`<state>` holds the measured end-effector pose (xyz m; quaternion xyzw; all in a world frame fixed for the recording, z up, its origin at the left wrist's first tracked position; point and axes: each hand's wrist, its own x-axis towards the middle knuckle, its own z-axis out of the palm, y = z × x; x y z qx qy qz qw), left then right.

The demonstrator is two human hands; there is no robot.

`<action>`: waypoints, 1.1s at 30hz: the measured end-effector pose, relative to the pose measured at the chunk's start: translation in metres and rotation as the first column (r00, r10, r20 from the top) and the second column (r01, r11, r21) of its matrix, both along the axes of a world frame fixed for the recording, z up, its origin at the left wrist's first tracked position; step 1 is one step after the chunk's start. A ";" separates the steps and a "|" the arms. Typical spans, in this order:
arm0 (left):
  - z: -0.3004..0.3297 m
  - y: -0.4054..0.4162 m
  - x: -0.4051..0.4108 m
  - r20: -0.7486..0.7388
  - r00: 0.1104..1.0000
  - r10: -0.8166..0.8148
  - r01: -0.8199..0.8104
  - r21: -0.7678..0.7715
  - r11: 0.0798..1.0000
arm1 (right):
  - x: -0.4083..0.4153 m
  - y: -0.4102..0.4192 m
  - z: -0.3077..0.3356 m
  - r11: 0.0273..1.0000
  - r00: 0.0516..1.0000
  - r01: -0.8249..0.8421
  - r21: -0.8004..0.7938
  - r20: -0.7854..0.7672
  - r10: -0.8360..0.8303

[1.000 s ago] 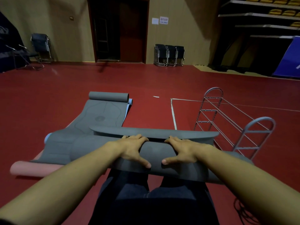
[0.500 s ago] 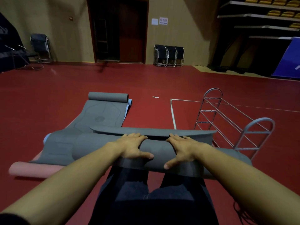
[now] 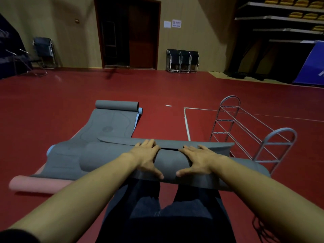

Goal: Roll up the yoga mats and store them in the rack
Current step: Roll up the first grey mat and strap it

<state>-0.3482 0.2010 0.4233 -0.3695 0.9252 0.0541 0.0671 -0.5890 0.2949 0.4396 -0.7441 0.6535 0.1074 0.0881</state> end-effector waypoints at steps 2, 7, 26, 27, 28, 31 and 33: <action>0.000 -0.001 -0.002 -0.024 1.000 0.001 -0.001 0.006 1.000 | 0.000 -0.001 -0.004 1.000 1.000 -0.009 0.000 -0.017 0.009; -0.002 -0.003 -0.004 -0.040 0.999 0.023 -0.022 0.024 0.999 | 0.000 -0.002 -0.006 0.998 0.999 0.005 -0.062 0.037 -0.003; -0.026 -0.002 -0.009 0.000 1.000 0.018 -0.018 -0.135 0.991 | -0.001 -0.005 -0.011 0.995 0.998 -0.016 -0.095 -0.064 0.010; -0.026 -0.003 -0.009 -0.005 1.000 0.010 -0.011 -0.147 0.989 | -0.001 -0.005 -0.010 0.995 0.999 -0.014 -0.099 -0.054 0.008; -0.026 -0.004 -0.008 -0.012 1.000 0.000 -0.002 -0.153 0.988 | -0.001 -0.005 -0.010 0.995 0.999 -0.008 -0.097 -0.037 0.004; -0.025 -0.006 -0.005 -0.026 1.000 -0.010 0.006 -0.148 0.989 | -0.002 -0.005 -0.006 0.996 1.000 0.003 -0.087 0.010 -0.003; -0.025 -0.007 -0.004 -0.017 1.000 -0.013 0.010 -0.150 0.989 | -0.001 -0.005 -0.006 0.996 1.000 0.001 -0.088 -0.004 -0.001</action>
